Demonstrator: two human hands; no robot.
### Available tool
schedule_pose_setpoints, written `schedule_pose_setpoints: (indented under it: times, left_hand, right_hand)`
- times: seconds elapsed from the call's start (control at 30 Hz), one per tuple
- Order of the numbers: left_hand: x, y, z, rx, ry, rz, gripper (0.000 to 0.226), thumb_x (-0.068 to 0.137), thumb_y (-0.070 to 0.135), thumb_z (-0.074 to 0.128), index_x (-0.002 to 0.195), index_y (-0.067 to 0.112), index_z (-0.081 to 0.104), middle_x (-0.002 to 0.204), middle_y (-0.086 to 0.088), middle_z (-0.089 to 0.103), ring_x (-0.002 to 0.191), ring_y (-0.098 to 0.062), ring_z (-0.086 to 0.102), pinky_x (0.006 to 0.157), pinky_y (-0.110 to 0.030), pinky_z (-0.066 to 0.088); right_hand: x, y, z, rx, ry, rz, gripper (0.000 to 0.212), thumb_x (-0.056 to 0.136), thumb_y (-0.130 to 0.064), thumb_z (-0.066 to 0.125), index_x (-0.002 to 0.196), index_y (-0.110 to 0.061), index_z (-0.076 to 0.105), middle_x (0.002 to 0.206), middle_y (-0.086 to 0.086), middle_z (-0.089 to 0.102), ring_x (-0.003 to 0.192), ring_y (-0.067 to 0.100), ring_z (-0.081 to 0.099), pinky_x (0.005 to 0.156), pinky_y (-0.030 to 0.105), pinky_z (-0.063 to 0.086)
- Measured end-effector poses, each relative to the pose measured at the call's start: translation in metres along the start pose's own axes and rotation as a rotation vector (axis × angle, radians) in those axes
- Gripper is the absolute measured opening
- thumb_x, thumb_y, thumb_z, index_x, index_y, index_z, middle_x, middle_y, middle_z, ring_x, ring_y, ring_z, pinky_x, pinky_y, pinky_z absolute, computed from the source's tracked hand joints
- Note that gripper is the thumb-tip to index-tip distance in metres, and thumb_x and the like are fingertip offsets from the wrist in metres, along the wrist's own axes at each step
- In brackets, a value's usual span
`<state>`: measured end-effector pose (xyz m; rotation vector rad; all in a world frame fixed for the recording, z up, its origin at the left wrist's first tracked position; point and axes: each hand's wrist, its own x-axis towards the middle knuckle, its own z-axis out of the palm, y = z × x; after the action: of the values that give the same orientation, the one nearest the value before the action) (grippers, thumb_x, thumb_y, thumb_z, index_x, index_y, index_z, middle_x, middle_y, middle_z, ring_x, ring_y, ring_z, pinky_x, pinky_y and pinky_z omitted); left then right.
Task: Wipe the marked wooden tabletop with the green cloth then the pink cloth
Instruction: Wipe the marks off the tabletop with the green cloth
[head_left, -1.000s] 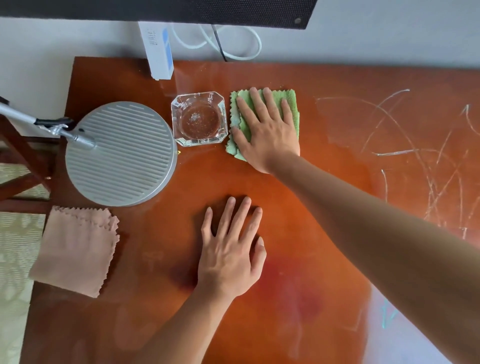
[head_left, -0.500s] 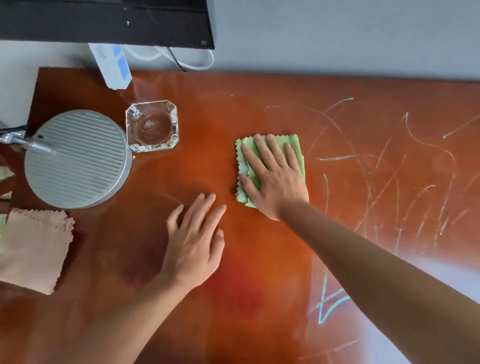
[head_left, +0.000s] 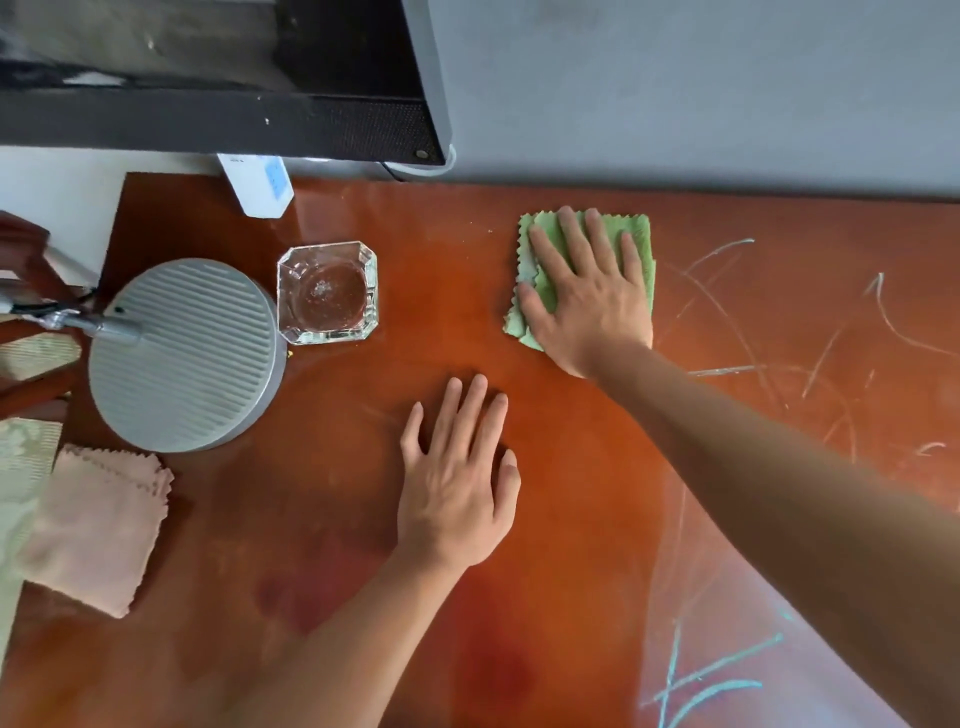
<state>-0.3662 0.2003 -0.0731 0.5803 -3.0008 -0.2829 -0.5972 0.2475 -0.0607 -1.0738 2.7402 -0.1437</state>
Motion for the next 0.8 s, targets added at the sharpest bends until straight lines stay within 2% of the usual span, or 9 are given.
schedule_pose_setpoints:
  times: [0.17,0.3,0.47,0.63,0.8]
  left_hand:
    - [0.000,0.002,0.001,-0.002,0.000,-0.004,0.055,0.100,0.038,0.041,0.151,0.018,0.041,0.164,-0.007,0.032,0.155,-0.025,0.021,0.123,-0.055,0.018]
    - [0.000,0.002,-0.001,-0.008,0.011,-0.002,0.052,0.098,0.035,0.044,0.147,0.016,0.046,0.156,-0.009,0.044,0.153,-0.026,0.028,0.121,-0.058,0.022]
    - [0.001,0.001,-0.004,-0.021,0.003,-0.019,0.054,0.098,0.036,0.045,0.148,0.017,0.045,0.152,-0.012,0.046,0.146,-0.027,0.038,0.121,-0.056,0.022]
    - [-0.001,0.003,-0.002,-0.033,0.016,-0.015,0.054,0.098,0.037,0.045,0.147,0.017,0.049,0.160,-0.012,0.040,0.153,-0.027,0.029,0.122,-0.056,0.022]
    - [-0.002,0.002,-0.001,-0.021,0.030,-0.008,0.054,0.098,0.037,0.045,0.148,0.020,0.050,0.162,-0.008,0.037,0.153,-0.027,0.027,0.122,-0.055,0.021]
  right_hand:
    - [-0.001,-0.005,-0.003,-0.020,-0.027,-0.050,0.071,0.099,-0.065,0.004,0.163,-0.033,0.008,0.172,0.002,0.001,0.158,0.025,-0.007,0.126,0.050,-0.005]
    - [-0.025,-0.039,0.006,-0.019,-0.072,-0.247,0.065,0.101,-0.061,0.007,0.162,-0.038,0.009,0.172,0.000,0.004,0.158,0.025,-0.006,0.126,0.050,-0.007]
    - [-0.004,-0.065,0.007,-0.026,-0.102,-0.403,0.064,0.099,-0.061,0.007,0.160,-0.042,0.014,0.171,-0.003,0.006,0.158,0.024,-0.005,0.125,0.050,-0.009]
    - [0.035,-0.081,0.005,-0.052,-0.089,-0.413,0.062,0.101,-0.062,0.010,0.161,-0.044,0.011,0.172,-0.002,0.004,0.158,0.024,-0.005,0.126,0.051,-0.007]
    - [0.062,-0.058,-0.005,-0.057,-0.079,-0.375,0.063,0.100,-0.064,0.011,0.160,-0.044,0.010,0.172,-0.002,0.005,0.158,0.023,-0.004,0.126,0.048,-0.007]
